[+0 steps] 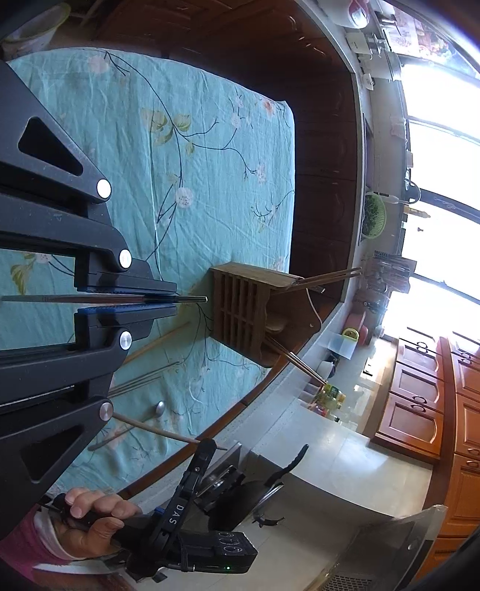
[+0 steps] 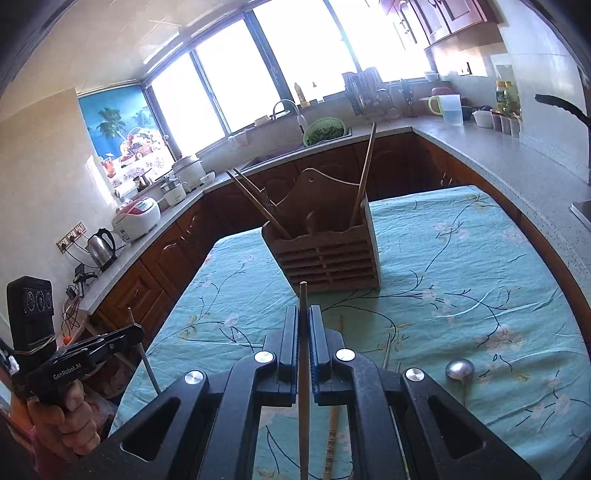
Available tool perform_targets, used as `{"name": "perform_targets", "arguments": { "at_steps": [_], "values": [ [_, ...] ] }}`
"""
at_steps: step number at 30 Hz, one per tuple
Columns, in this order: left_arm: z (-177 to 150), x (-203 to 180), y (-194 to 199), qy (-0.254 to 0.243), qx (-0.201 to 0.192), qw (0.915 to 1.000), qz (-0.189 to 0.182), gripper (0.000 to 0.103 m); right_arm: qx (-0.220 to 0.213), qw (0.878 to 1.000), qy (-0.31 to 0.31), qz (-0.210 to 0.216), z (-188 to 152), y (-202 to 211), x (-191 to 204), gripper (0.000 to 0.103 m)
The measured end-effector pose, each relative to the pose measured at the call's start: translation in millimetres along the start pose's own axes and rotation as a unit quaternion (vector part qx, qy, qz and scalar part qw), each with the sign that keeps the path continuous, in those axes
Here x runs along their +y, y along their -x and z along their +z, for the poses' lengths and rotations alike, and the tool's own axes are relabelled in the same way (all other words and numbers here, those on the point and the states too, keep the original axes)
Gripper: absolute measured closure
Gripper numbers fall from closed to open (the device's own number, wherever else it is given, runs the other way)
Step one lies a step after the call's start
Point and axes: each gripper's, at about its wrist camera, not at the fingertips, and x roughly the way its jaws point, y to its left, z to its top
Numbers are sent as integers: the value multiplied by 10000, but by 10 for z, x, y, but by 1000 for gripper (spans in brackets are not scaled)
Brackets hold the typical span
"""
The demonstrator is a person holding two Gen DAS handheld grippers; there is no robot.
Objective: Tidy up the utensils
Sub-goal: 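Lift both held chopsticks and lower them into the wooden caddy slots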
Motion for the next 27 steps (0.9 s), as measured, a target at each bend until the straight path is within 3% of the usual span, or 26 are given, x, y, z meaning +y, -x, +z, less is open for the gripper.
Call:
{"name": "perform_targets", "arguments": {
  "at_steps": [6,27],
  "values": [
    [24,-11,126,26,-220,9998,-27,101,-239,9997,-33,3,73,197,-17,98],
    [204,-8,75,58,-561,9984,29,101,-509,9987,-66,3,248,272,-123,98]
  ]
}}
